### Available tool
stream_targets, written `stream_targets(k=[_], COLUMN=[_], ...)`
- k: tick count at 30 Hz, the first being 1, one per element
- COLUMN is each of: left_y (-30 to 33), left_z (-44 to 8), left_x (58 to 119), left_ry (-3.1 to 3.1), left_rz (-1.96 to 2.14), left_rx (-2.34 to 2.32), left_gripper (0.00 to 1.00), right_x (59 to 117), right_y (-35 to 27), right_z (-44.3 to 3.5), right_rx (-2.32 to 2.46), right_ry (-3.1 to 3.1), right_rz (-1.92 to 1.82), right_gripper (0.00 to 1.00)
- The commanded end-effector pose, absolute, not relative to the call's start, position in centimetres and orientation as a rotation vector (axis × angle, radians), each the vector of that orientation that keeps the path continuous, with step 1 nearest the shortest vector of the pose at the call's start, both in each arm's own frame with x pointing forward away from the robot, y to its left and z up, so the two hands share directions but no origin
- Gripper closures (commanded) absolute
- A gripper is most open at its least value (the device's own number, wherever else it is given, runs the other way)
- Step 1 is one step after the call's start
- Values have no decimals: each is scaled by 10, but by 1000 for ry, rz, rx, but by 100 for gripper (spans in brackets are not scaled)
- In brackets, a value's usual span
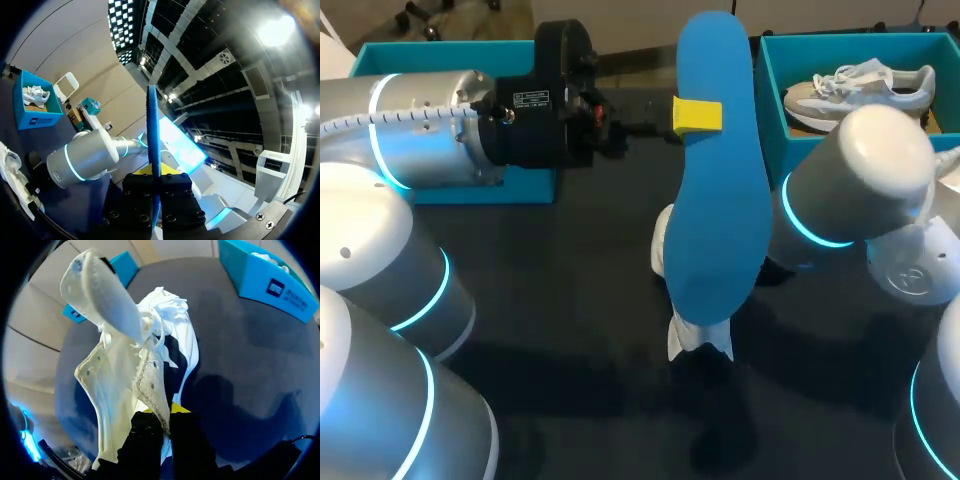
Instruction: Take the shoe out of the shoebox, open the shoe tongue, remove and reinsert the insole, then place the shoe into the shoebox
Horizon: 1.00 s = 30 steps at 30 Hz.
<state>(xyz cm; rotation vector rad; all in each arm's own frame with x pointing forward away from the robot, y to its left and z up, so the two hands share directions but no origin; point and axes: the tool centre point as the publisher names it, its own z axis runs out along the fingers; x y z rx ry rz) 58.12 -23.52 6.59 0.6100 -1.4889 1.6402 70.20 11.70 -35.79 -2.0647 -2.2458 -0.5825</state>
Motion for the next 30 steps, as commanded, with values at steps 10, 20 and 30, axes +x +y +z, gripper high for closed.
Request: stream_targets(k=[10,20,30], left_y=[-236,-236,-236], left_z=[67,67,67], left_x=[576,576,576], left_ry=[-1483,-1483,-1483], left_rz=[1650,1650,1650], left_rx=[618,618,618], left_gripper=[100,100,100], right_x=[705,702,703], right_y=[122,123,118], right_z=[-366,-383,-393], right_rx=[-2223,-2207,-2219], right_ry=[-2435,-2380,-2317], right_rz=[-441,-448,-478], right_gripper=[100,100,100])
